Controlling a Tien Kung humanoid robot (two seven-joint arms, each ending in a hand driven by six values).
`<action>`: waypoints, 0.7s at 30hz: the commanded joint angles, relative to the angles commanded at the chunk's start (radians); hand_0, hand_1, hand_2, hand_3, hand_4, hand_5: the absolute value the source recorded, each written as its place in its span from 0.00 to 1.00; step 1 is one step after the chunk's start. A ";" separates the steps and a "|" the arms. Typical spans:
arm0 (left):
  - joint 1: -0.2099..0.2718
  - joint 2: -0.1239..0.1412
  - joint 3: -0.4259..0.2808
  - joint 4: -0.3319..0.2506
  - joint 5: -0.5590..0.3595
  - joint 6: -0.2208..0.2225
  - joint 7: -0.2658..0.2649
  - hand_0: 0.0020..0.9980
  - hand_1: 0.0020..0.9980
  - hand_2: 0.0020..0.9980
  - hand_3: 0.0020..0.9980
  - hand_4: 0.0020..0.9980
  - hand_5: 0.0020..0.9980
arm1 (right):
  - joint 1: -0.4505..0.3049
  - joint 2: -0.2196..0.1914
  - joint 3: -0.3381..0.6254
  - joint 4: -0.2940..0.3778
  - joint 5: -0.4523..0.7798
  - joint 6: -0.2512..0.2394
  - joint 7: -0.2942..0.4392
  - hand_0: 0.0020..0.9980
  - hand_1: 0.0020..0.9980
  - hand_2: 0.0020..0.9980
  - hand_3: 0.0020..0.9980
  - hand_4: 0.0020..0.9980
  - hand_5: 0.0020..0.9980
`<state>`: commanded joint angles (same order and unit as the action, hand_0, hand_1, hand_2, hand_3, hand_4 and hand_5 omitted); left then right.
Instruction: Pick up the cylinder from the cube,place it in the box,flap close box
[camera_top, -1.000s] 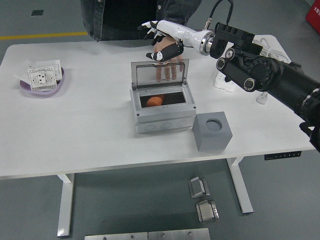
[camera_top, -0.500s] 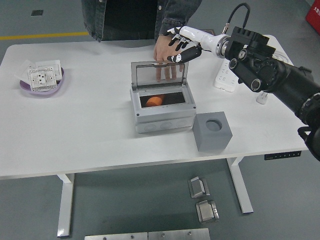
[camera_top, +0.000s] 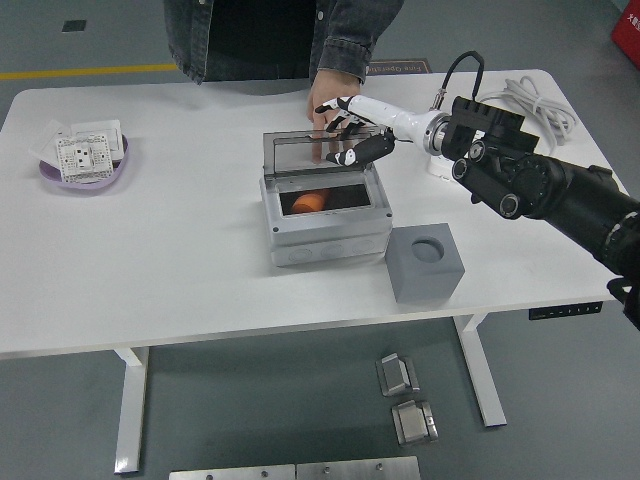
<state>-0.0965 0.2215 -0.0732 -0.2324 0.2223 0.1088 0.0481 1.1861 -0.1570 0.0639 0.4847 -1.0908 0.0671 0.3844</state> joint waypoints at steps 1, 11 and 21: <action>0.002 0.000 -0.003 0.000 0.002 0.000 0.000 0.71 0.65 0.52 0.60 0.62 0.27 | -0.001 -0.006 -0.014 0.013 0.006 -0.012 0.005 0.73 0.67 0.75 0.92 0.72 0.29; 0.021 -0.007 -0.018 0.000 0.012 0.001 -0.002 0.71 0.65 0.52 0.60 0.61 0.27 | -0.025 -0.083 0.004 0.206 -0.158 -0.075 0.003 0.72 0.66 0.75 0.92 0.73 0.32; 0.035 -0.015 -0.038 -0.003 0.032 0.002 -0.003 0.71 0.65 0.52 0.60 0.61 0.27 | -0.065 -0.159 0.072 0.393 -0.318 -0.077 -0.030 0.70 0.66 0.75 0.92 0.73 0.32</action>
<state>-0.0617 0.2065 -0.1117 -0.2353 0.2544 0.1111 0.0454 1.1212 -0.3163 0.1362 0.8778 -1.4085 -0.0095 0.3545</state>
